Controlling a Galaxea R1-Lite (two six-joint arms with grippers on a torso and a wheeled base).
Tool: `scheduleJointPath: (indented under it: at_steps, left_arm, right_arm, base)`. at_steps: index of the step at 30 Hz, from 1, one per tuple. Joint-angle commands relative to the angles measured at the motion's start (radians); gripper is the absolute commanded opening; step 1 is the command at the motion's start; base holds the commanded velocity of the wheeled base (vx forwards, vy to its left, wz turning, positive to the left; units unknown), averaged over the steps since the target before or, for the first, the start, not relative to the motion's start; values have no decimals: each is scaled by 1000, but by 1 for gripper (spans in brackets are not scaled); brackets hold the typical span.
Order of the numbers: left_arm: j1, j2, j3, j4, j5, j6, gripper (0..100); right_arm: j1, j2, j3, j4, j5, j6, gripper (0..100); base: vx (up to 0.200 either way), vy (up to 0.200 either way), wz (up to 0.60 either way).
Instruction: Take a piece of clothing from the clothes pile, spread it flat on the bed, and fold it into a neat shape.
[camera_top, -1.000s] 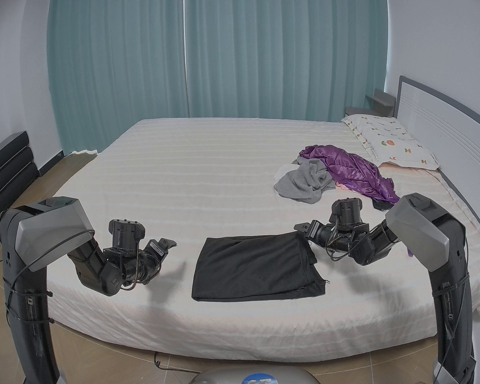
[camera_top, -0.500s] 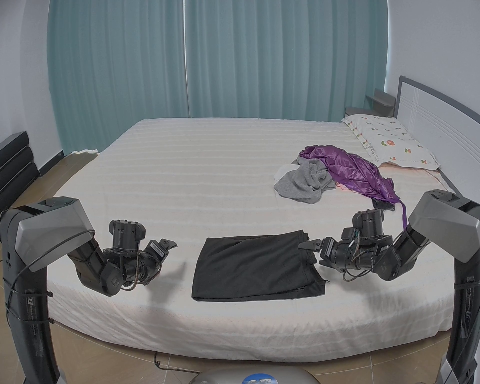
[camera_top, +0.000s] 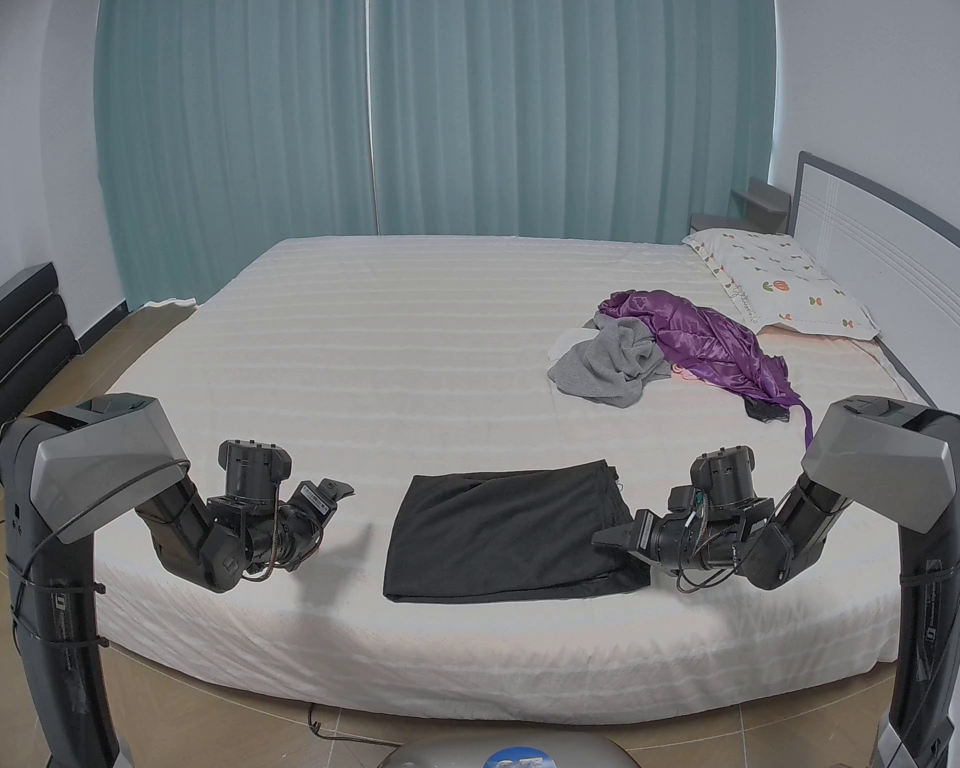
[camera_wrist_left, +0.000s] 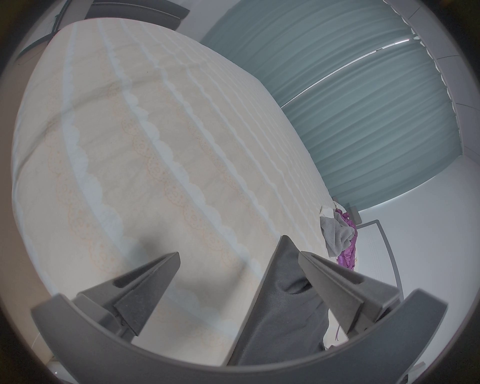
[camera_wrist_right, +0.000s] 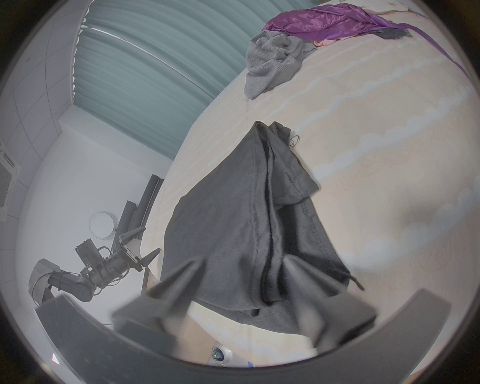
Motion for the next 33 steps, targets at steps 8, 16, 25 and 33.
scheduleJointPath:
  at_steps: [8, 16, 25, 33]
  left_arm:
    - [0, -4, 2, 3, 0, -2, 100]
    - [0, -2, 2, 2, 0, -2, 100]
    - [0, -2, 2, 2, 0, -3, 100]
    - [-2, -2, 6, 2, 0, -2, 100]
  right_arm:
    - [-20, -61, 84, 16, -15, -11, 0]
    - [-39, -96, 163, 6, -15, -34, 0]
    - [-40, -104, 198, 6, -15, -50, 100]
    - [-54, -69, 18, 24, -27, -34, 100]
  base:
    - [0, 0, 0]
    - [0, 0, 0]
    - [0, 0, 0]
    - [0, 0, 0]
